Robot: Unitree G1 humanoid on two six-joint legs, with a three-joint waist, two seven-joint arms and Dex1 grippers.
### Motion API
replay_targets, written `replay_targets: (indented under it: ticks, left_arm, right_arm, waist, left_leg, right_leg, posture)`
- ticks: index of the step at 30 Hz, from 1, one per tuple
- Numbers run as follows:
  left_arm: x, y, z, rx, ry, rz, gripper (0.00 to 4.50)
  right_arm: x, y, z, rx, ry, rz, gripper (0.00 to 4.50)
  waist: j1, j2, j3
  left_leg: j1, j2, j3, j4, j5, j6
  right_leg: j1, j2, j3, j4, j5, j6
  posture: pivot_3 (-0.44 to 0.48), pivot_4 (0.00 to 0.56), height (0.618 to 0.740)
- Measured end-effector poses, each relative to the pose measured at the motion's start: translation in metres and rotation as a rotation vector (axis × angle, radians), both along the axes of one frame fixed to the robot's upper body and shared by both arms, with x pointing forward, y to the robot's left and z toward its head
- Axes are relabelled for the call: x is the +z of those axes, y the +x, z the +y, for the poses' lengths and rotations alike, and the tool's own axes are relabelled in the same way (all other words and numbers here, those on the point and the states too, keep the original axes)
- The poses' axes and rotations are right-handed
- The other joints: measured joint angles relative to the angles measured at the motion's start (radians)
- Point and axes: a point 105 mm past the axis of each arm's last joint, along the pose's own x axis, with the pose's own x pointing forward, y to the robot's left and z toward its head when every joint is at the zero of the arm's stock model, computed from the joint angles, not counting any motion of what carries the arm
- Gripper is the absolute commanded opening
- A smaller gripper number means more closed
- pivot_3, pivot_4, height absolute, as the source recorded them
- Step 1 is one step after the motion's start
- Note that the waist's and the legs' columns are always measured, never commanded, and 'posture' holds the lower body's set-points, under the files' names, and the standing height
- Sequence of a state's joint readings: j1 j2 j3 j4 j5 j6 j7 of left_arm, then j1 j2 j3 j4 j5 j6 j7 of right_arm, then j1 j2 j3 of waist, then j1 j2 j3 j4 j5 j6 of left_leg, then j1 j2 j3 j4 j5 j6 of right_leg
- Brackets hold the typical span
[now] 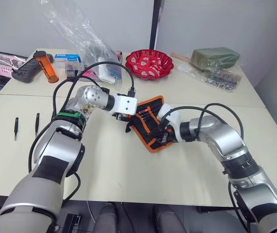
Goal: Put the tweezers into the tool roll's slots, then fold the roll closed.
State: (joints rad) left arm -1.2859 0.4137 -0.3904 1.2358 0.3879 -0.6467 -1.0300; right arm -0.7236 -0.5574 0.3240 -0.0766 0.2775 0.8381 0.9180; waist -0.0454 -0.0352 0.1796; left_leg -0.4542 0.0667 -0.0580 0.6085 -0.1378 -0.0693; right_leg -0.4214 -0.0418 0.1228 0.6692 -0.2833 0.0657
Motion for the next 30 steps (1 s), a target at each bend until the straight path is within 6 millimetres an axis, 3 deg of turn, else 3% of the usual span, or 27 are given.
replay_targets:
  ticks: [6,15,24,30]
  left_arm:
    - [-0.001,-0.003,0.014,0.0,0.044,0.025,0.04]
    - [-0.012,-0.008,0.024,-0.013,0.032,0.039,0.04]
    - [-0.042,-0.023,0.049,-0.02,0.056,0.095,0.04]
    - [-0.047,-0.028,0.052,-0.03,0.042,0.088,0.04]
  right_arm:
    - [-0.001,0.001,-0.001,-0.009,-0.015,-0.013,0.0]
    - [0.0,-0.009,0.008,0.037,-0.019,-0.033,0.0]
    - [-0.025,-0.024,0.031,0.069,-0.04,0.027,0.0]
    - [-0.035,-0.029,0.034,0.078,-0.05,0.066,0.0]
  waist:
    - [-0.001,0.0,0.0]
    - [0.001,0.0,0.0]
    - [-0.001,0.0,0.0]
    - [-0.001,0.0,0.0]
  left_leg:
    - [0.0,0.0,0.0,0.0,0.0,0.0]
    - [0.0,0.0,-0.001,0.001,0.0,0.0]
    - [0.003,0.0,-0.001,0.003,0.0,-0.001]
    - [0.004,0.0,-0.001,0.003,0.0,0.0]
  right_leg:
    - [-0.001,0.0,0.0,0.002,0.0,0.0]
    - [0.0,0.0,0.0,0.004,0.0,0.0]
    - [0.0,0.0,0.0,0.009,0.0,-0.001]
    - [0.002,0.0,0.0,0.01,0.0,-0.001]
  posture:
    - [0.0,0.15,0.729]
    - [0.0,0.15,0.729]
    - [0.0,0.15,0.729]
    - [0.0,0.15,0.729]
